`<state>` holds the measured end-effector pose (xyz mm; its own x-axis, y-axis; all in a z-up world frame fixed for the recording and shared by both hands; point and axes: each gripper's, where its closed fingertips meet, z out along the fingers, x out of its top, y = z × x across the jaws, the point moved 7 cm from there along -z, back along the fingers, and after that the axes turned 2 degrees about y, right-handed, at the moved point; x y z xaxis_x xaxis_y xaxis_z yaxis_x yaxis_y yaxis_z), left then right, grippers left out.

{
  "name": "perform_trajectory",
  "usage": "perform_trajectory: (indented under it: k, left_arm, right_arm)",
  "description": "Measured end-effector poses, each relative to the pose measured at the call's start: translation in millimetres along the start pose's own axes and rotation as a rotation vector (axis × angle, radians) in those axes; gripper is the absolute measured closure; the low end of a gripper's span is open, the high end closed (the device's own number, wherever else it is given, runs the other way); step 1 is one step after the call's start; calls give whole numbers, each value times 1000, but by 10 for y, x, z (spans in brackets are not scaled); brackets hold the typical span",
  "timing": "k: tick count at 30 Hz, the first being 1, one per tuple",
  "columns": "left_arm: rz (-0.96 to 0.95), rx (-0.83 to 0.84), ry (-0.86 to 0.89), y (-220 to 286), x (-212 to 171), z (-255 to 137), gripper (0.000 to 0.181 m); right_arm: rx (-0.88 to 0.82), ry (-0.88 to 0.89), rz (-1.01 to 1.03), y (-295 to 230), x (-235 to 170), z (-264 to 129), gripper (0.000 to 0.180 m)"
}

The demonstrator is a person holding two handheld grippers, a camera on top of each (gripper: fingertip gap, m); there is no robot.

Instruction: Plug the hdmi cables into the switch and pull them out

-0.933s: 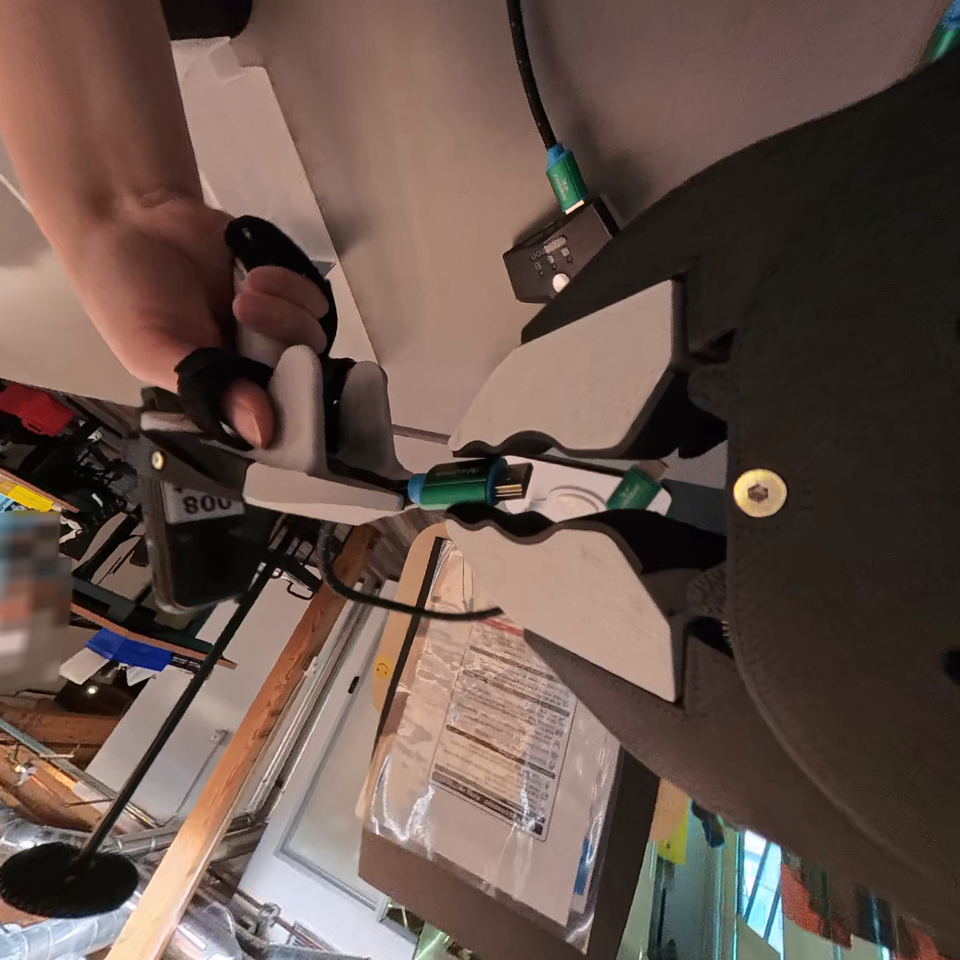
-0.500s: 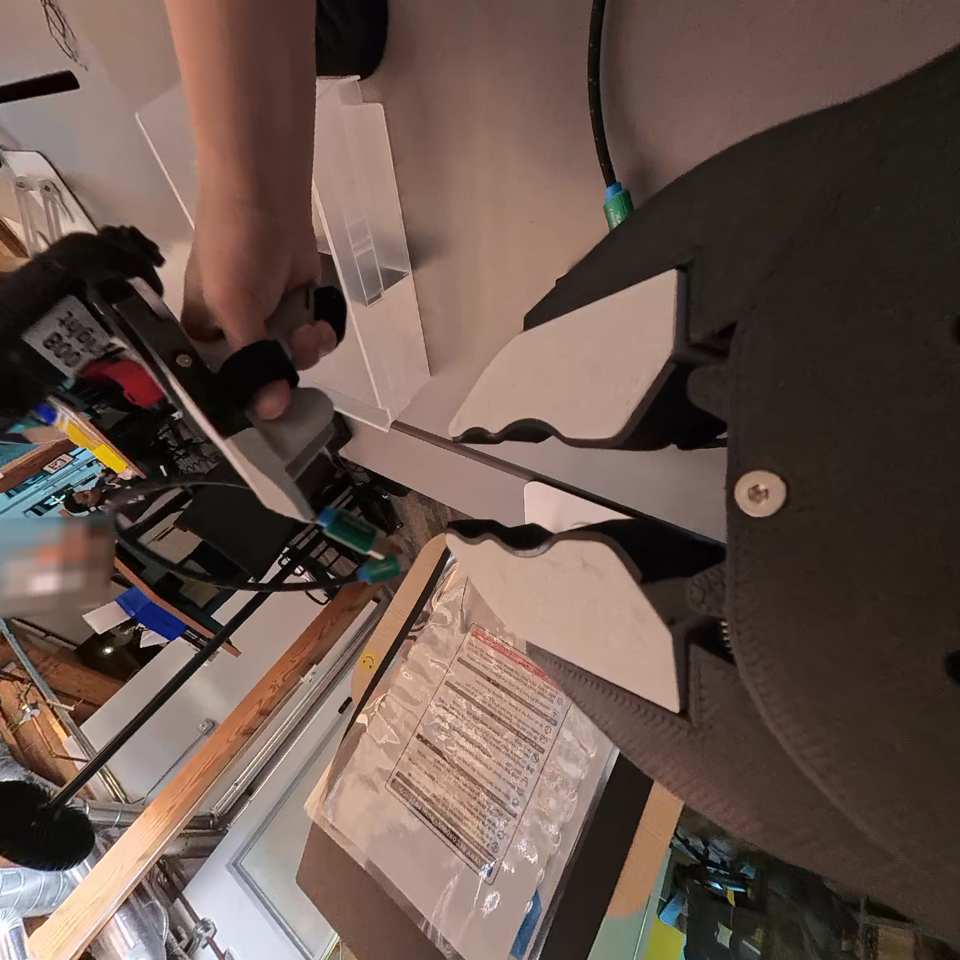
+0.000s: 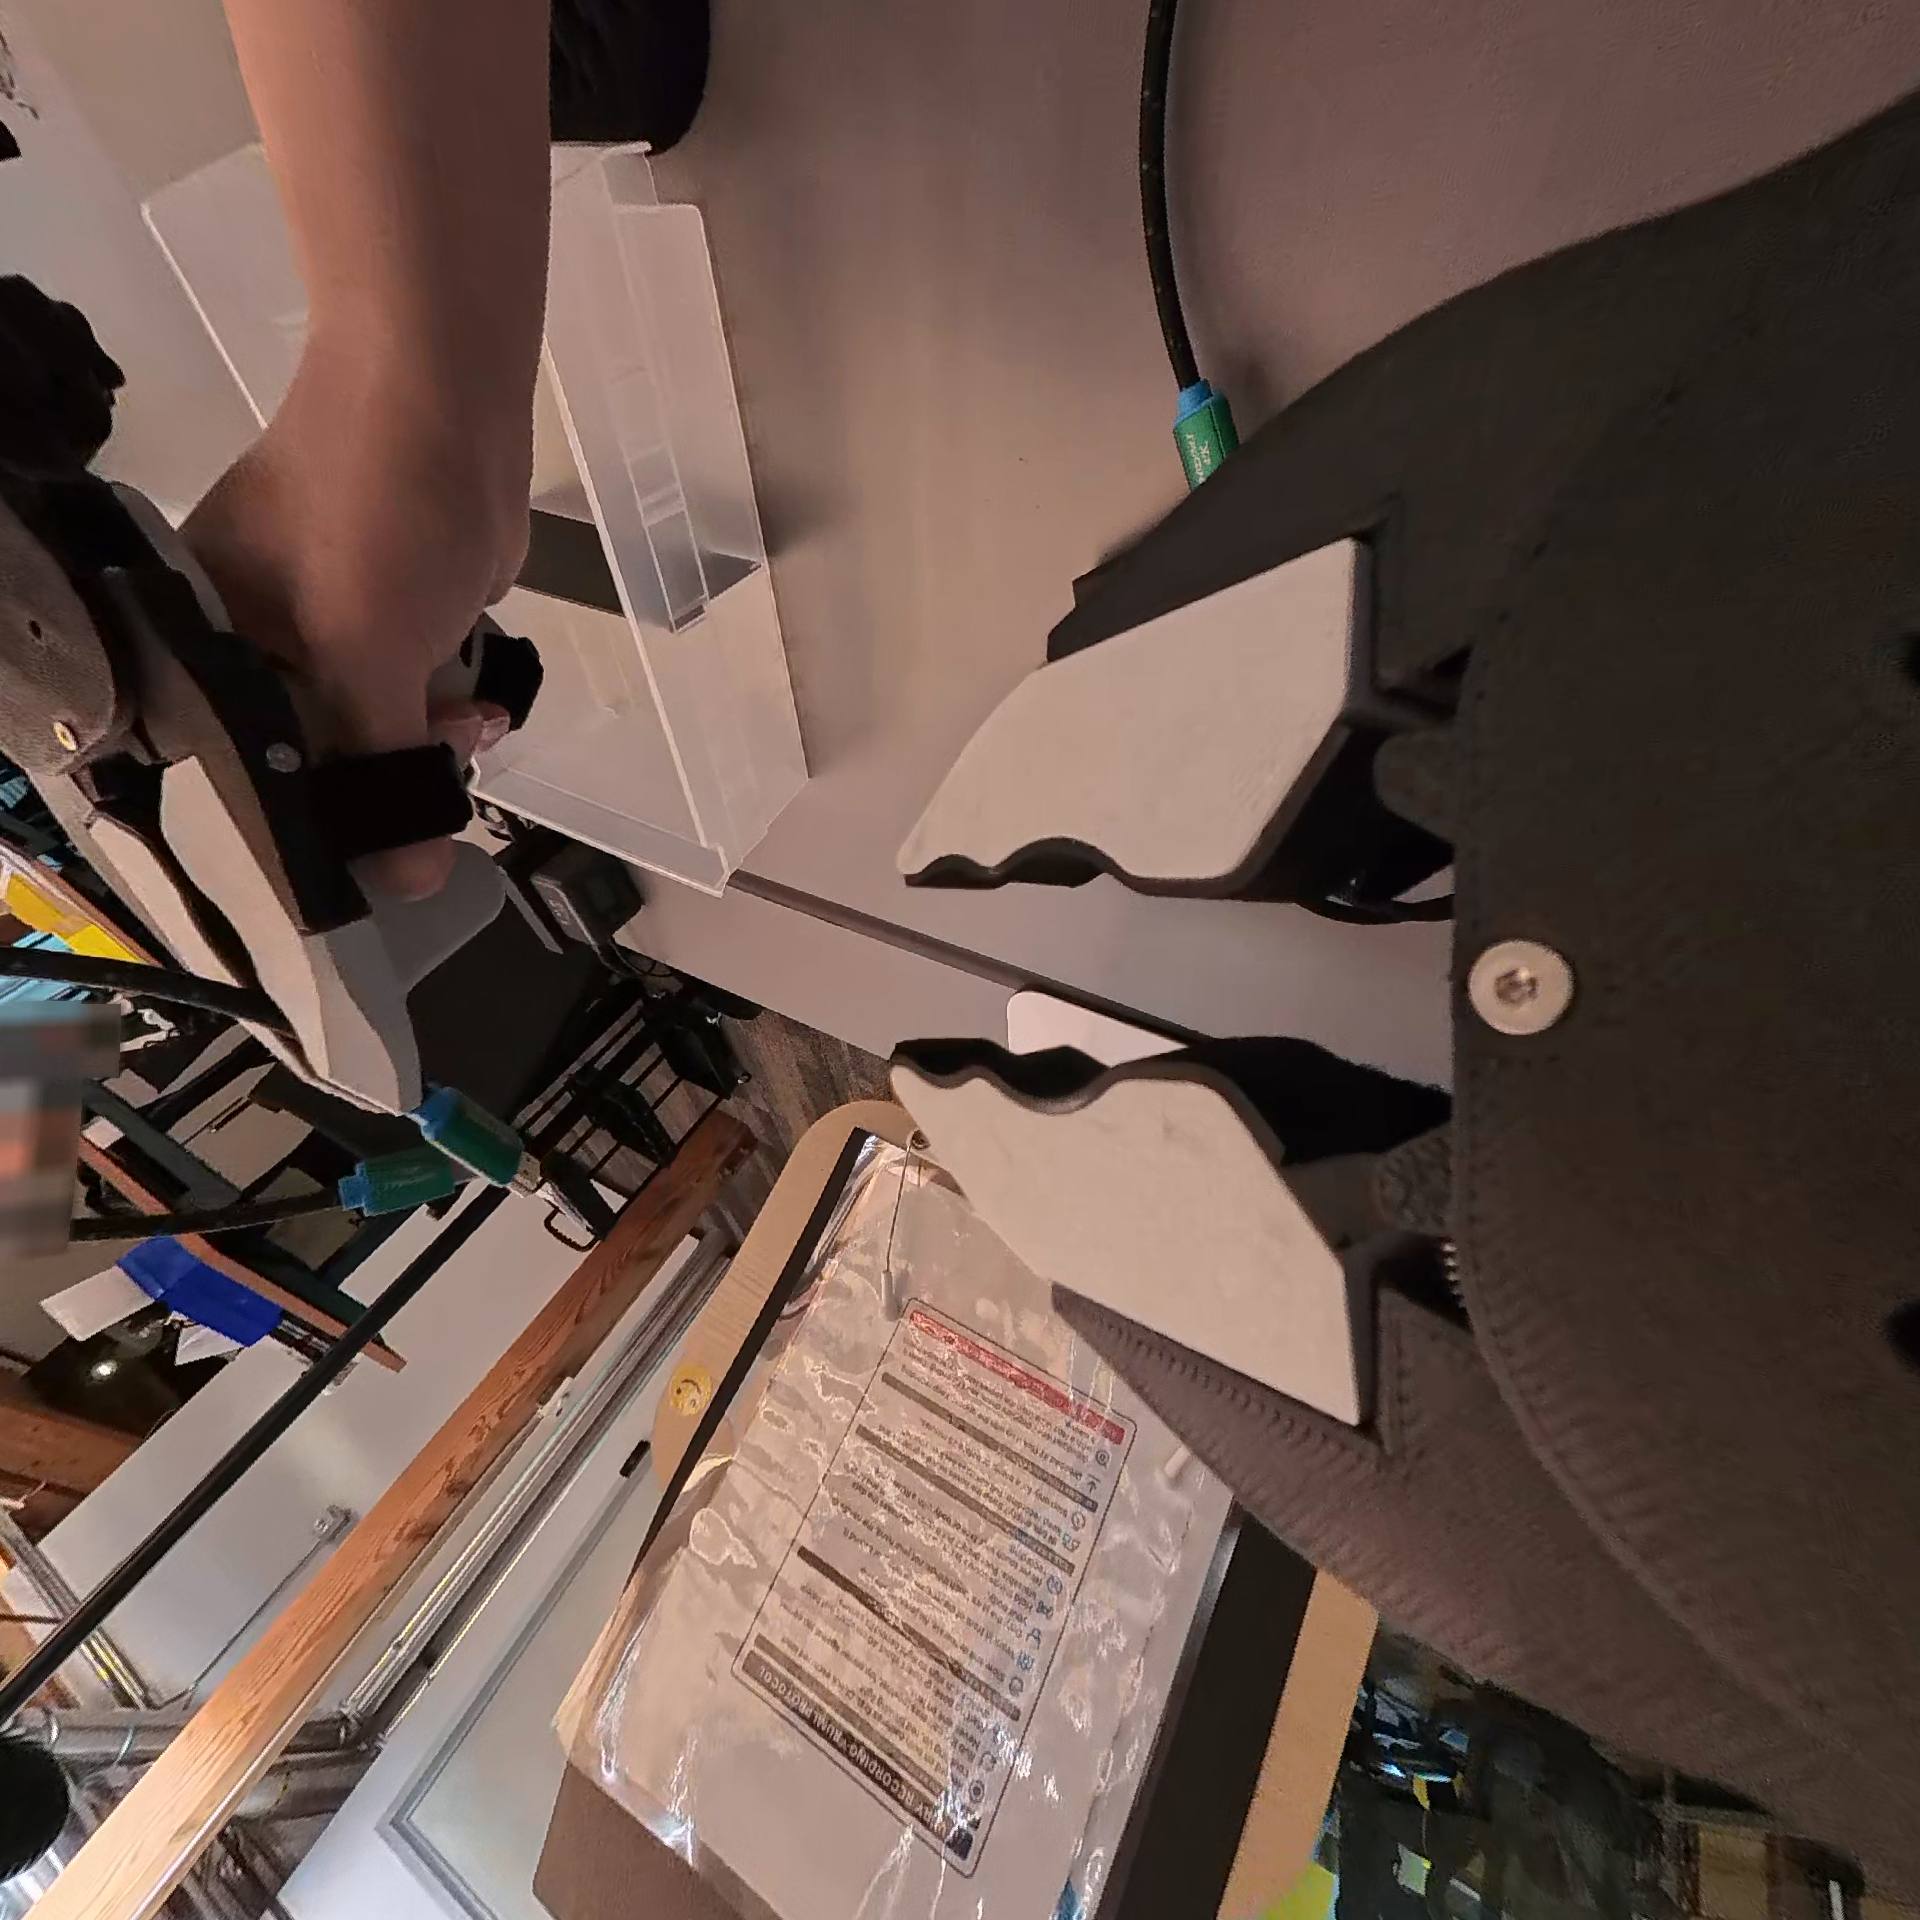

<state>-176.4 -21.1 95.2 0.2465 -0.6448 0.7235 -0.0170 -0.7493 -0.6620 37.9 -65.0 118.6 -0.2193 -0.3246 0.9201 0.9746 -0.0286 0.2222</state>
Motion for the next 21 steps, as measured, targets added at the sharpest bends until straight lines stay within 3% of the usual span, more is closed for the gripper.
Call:
perform_trajectory:
  k: [1,17,21]
  left_arm:
    - [1,-2,-1,4,1,2,154]
    - [-2,-26,-44,45,-75,87,154]
    - [13,40,-80,-12,-156,132,153]
  right_arm:
    - [-2,-9,-2,0,-9,7,172]
    - [-22,-64,-41,9,-75,48,172]
    - [99,-14,-26,-140,-17,55,172]
